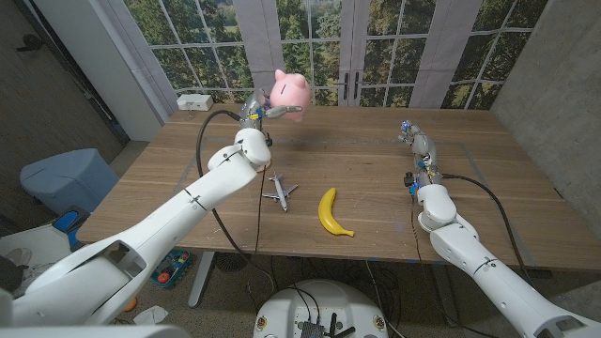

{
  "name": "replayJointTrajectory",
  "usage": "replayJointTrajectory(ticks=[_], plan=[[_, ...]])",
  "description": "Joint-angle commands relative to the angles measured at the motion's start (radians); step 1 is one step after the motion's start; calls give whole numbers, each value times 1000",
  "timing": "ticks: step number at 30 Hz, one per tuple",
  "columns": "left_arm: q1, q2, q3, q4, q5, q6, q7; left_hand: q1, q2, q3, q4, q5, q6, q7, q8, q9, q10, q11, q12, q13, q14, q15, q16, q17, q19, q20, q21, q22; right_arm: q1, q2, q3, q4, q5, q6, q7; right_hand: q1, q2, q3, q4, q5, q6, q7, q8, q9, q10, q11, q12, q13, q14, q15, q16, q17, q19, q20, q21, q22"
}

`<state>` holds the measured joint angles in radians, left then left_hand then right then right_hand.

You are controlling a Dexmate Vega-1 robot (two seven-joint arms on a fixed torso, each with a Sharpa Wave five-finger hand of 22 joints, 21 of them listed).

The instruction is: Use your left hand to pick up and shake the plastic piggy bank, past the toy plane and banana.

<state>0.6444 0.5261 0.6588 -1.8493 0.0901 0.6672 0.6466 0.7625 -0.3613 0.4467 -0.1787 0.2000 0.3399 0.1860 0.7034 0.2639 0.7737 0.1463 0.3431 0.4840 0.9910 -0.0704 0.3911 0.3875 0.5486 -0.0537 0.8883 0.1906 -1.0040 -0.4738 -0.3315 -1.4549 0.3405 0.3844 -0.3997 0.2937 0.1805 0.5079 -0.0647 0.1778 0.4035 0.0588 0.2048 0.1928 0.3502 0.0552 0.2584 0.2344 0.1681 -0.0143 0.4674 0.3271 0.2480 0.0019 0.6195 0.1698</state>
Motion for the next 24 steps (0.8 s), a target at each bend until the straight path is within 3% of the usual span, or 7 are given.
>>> replayJointTrajectory(ticks=[1, 7, 16, 20, 24], plan=[[17, -44, 3, 11, 104, 23, 62, 485, 483, 6, 3, 5, 456, -236, 9, 3, 355, -345, 1, 2, 71, -170, -7, 4, 2, -27, 11, 1, 0, 1, -1, 1, 1, 0, -2, 6, -3, 3, 4, 6, 1, 0, -2, 3, 6, -1, -6, 5, 8, -1, -1, 5, 8, -4, -5, 6], [25, -50, -8, 2, 110, 30, 42, 485, 483, 6, 3, 5, 458, -235, 9, 1, 357, -345, -1, 2, 71, -170, -8, 5, 1, -27, 13, 1, -1, -2, 0, -4, -2, 0, -3, 6, -3, 3, 4, 6, 2, 2, -1, 3, 7, 0, -5, 5, 8, 0, -1, 5, 9, -3, -6, 6], [13, -34, -27, -32, 53, 82, -78, 484, 482, 7, 3, 5, 455, -234, 8, 2, 358, -345, -4, 3, 72, -170, -10, 6, -1, -27, 18, 0, -4, -4, 3, -9, -1, -3, -5, 6, -2, 3, 4, 6, 2, 0, -2, 3, 6, -1, -6, 5, 9, -4, -2, 6, 8, -5, -8, 6], [16, 22, -62, -34, -42, -35, -207, 484, 481, 7, 3, 5, 456, -234, 8, 1, 358, -345, -5, 3, 71, -170, -11, 6, -2, -28, 19, 0, -6, -5, 4, -10, 0, -6, -7, 6, -2, 3, 4, 6, 1, -1, -2, 3, 7, -1, -6, 5, 8, -4, -2, 6, 8, -5, -9, 6], [17, 63, -64, -17, -70, -163, -267, 484, 483, 8, 4, 6, 451, -234, 7, 3, 358, -344, -6, 5, 71, -170, -12, 6, -6, -32, 20, -1, -9, -4, 6, -11, 3, -6, -9, 6, -2, 3, 4, 6, 2, 0, -2, 3, 7, -1, -6, 5, 8, -2, -3, 6, 8, -4, -10, 6]])
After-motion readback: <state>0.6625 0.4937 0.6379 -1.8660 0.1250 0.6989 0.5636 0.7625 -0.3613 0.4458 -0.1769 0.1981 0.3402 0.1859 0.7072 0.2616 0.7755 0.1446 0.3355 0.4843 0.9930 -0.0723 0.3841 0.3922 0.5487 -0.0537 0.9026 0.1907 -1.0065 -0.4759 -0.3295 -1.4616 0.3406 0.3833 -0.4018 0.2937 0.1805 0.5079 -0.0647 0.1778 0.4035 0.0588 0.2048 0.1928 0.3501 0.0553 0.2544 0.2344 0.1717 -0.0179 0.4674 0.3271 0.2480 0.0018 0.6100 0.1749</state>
